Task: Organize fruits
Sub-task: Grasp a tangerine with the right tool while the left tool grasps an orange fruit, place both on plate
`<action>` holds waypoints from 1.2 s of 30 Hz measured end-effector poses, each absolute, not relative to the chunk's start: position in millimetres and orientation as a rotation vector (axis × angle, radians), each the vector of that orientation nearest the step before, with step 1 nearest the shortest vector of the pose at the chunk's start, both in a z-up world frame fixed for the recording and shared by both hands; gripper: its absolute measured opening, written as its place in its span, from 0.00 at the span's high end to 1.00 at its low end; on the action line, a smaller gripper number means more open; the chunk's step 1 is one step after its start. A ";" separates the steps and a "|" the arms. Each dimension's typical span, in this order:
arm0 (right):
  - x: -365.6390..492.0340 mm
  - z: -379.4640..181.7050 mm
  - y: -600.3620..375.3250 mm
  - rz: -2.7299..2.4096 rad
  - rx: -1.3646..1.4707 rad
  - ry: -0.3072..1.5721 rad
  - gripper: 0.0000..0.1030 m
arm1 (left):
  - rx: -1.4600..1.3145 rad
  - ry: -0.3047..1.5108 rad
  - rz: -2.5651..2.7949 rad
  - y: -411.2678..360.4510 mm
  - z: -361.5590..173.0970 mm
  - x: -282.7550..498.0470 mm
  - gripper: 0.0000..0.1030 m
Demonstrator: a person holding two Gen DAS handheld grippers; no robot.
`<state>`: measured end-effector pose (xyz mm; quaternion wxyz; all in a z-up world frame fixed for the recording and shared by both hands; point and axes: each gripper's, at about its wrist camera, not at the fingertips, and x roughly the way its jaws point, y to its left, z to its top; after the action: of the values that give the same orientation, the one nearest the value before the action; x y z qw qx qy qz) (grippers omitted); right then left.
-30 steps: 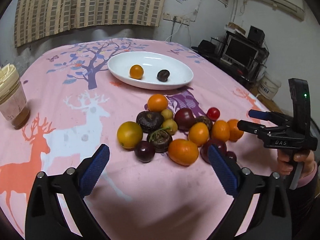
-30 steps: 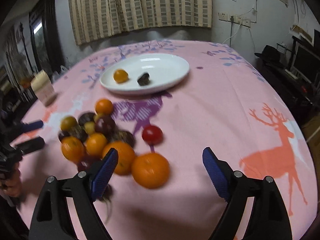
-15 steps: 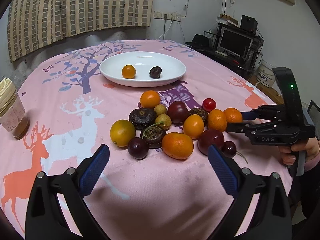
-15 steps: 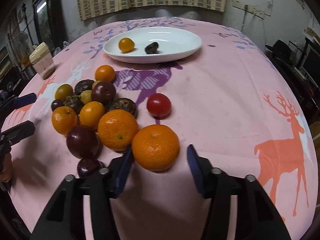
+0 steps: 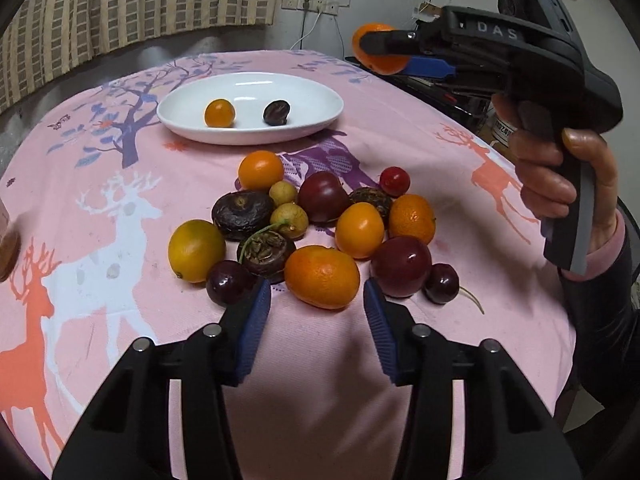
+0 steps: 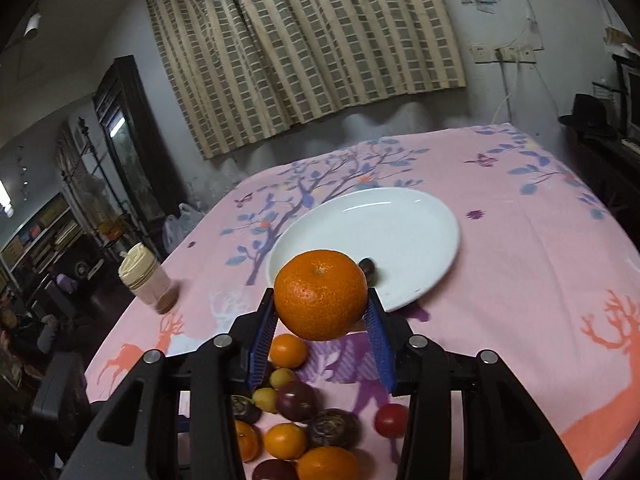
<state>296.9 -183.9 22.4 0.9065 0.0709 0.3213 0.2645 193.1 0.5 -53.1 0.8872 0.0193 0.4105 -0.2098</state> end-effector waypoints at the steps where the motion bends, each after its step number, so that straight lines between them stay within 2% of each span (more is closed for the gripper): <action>1: 294.8 20.2 -183.4 0.543 0.135 0.662 0.57 | 0.047 0.854 -0.444 -1.6 -53.1 193.6 0.54; 8: 296.7 14.6 -187.4 0.555 0.158 0.702 0.57 | 0.107 0.851 -0.442 -16.8 -54.3 198.5 0.54; 15: 292.1 11.3 -186.5 0.556 0.152 0.709 0.57 | 0.054 0.952 -0.436 -13.4 -66.5 216.0 0.54; 19: 290.6 11.8 -186.0 0.531 0.128 0.693 0.57 | 0.040 0.955 -0.434 -12.2 -68.2 218.2 0.59; 25: 293.0 7.8 -187.4 0.540 0.145 0.712 0.57 | 0.020 0.941 -0.439 -8.5 -67.2 216.3 0.60; 30: 296.8 8.9 -188.9 0.504 0.143 0.666 0.57 | -0.021 0.839 -0.437 1.7 -45.3 211.5 0.60; 36: 337.8 5.8 -187.1 0.439 0.171 0.669 0.57 | -0.083 0.774 -0.401 15.3 -6.1 274.1 0.60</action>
<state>337.8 -187.1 5.8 0.9175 0.0831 0.3251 0.2136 274.1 15.3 -6.1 0.9056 -0.0402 0.3749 -0.1941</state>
